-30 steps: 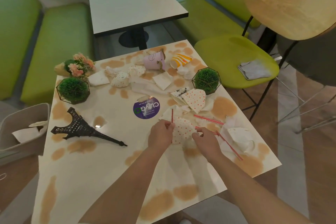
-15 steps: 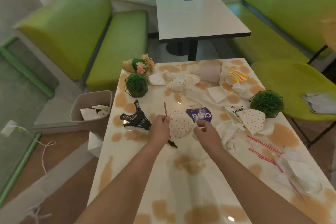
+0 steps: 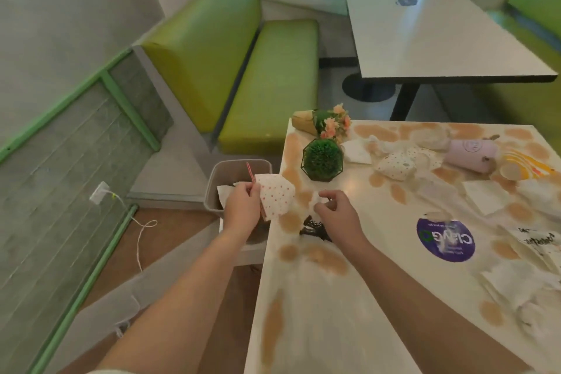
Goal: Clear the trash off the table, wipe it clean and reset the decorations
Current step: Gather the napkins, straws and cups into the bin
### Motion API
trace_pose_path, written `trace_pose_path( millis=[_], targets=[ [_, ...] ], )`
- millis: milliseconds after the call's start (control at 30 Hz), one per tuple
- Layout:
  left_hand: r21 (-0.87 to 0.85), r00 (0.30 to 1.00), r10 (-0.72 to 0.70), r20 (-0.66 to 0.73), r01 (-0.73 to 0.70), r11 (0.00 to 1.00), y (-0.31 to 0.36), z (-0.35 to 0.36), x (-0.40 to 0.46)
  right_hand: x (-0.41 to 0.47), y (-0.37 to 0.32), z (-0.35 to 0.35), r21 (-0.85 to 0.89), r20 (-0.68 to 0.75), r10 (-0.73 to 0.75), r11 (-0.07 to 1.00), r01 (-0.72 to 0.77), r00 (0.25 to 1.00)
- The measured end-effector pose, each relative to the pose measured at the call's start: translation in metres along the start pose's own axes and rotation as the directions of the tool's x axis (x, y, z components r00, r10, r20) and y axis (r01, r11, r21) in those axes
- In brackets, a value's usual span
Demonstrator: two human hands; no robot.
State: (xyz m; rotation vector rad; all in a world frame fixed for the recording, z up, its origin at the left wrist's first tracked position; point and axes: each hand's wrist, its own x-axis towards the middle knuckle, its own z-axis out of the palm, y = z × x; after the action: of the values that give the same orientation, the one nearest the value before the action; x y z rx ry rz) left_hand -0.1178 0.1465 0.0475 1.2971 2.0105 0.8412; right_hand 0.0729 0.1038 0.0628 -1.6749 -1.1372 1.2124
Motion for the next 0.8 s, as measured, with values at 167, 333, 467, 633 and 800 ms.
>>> trace_pose_path(
  millis=[167, 333, 467, 633, 800],
  targets=[
    [0.154, 1.000, -0.001, 0.010, -0.001, 0.988, -0.028, -0.031, 0.064, 0.030, -0.019, 0.056, -0.069, 0.055, -0.005, 0.998, 0.009, 0.998],
    [0.178, 0.998, 0.022, 0.055, -0.031, 0.984, -0.042, -0.037, 0.110, 0.053, -0.028, 0.094, -0.072, 0.103, -0.024, 0.997, 0.031, 0.994],
    [0.155, 0.996, -0.009, 0.086, -0.005, 0.988, -0.059, -0.033, 0.137, 0.069, -0.028, 0.118, -0.074, 0.097, -0.015, 0.997, 0.022, 0.995],
    [0.025, 0.992, -0.068, 0.111, 0.066, 0.998, -0.078, -0.024, 0.154, 0.082, -0.017, 0.135, -0.067, 0.090, 0.022, 0.998, -0.016, 0.996],
    [-0.094, 0.987, -0.122, 0.103, 0.132, 0.987, -0.086, -0.020, 0.166, 0.093, -0.007, 0.149, -0.100, 0.108, 0.051, 0.994, -0.040, 0.993]
  ],
)
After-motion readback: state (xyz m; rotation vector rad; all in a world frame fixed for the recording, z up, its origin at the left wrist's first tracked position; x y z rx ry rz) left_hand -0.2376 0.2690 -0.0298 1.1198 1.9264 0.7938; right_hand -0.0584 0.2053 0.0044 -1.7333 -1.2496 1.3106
